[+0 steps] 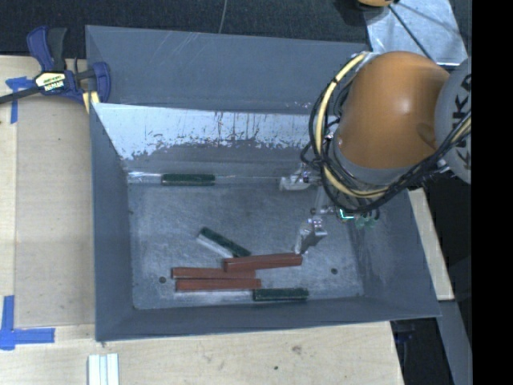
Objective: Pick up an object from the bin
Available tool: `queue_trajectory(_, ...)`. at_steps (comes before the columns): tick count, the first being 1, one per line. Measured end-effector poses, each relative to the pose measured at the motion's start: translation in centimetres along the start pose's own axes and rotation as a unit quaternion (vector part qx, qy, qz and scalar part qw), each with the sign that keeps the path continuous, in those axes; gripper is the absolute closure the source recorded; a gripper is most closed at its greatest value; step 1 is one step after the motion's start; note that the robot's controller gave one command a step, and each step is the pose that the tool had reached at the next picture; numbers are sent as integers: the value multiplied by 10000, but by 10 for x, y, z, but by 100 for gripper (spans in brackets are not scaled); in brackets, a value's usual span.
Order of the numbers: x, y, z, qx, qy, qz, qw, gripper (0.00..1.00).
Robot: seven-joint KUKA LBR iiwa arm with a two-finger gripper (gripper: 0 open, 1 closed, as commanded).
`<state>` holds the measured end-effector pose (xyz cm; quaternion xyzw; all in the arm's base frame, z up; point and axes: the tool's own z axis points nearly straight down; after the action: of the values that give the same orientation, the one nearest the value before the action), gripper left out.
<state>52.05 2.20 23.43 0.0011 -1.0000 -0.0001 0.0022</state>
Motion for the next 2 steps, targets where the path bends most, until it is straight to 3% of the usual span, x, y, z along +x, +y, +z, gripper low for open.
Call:
queue_trajectory(1, -2, 0, -4, -1, -39, 3, 10000, 0)
queue_trajectory(2, -4, 0, 41, 3, -61, -387, 9992, 0)
